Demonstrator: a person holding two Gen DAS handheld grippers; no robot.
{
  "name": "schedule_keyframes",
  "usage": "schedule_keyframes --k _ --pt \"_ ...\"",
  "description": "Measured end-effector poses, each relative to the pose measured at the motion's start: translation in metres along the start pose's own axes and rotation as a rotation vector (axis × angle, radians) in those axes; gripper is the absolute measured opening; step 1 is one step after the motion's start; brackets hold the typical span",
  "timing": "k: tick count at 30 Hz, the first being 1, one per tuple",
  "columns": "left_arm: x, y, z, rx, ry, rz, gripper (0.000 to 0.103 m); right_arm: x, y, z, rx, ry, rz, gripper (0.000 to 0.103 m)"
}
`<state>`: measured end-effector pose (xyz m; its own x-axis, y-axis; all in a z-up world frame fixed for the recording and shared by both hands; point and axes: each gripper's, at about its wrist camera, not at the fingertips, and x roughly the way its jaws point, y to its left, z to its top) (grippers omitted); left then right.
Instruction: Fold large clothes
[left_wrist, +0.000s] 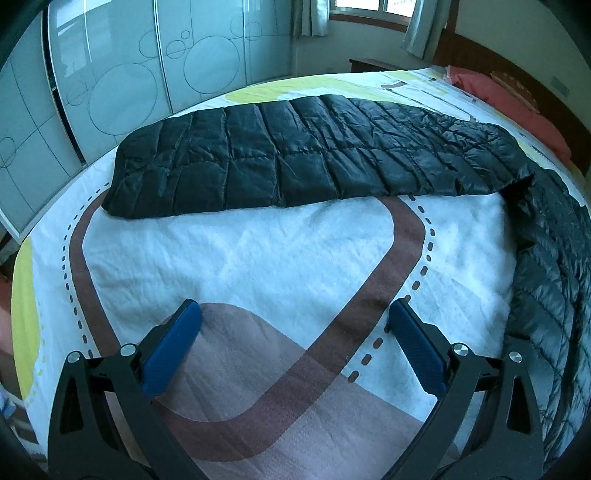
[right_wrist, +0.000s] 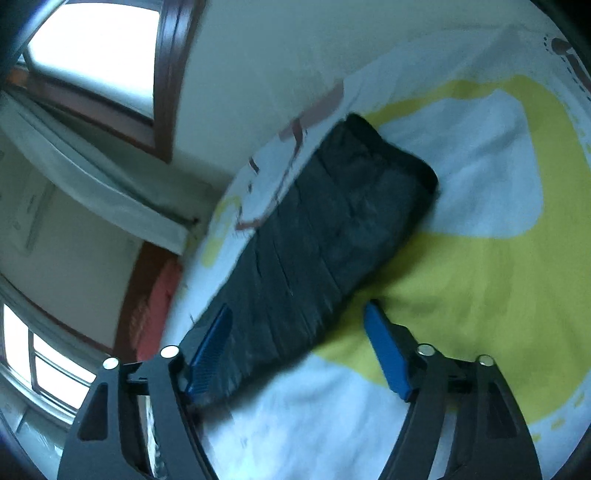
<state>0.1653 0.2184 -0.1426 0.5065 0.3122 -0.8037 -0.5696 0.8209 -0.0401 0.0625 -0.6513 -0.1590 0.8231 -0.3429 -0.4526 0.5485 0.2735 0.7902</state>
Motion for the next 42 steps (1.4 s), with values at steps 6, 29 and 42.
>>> schedule_keyframes --k 6,29,42 --pt "-0.001 -0.001 -0.002 0.006 -0.001 0.009 0.101 0.014 0.0 0.016 0.025 -0.072 -0.004 0.075" --pt "0.002 -0.001 -0.004 0.01 -0.005 0.019 0.101 0.013 0.286 -0.173 -0.763 0.154 0.151 0.01" --pt "0.001 0.003 -0.007 0.0 -0.021 0.003 0.101 0.041 0.397 -0.397 -1.0 0.444 0.268 0.01"
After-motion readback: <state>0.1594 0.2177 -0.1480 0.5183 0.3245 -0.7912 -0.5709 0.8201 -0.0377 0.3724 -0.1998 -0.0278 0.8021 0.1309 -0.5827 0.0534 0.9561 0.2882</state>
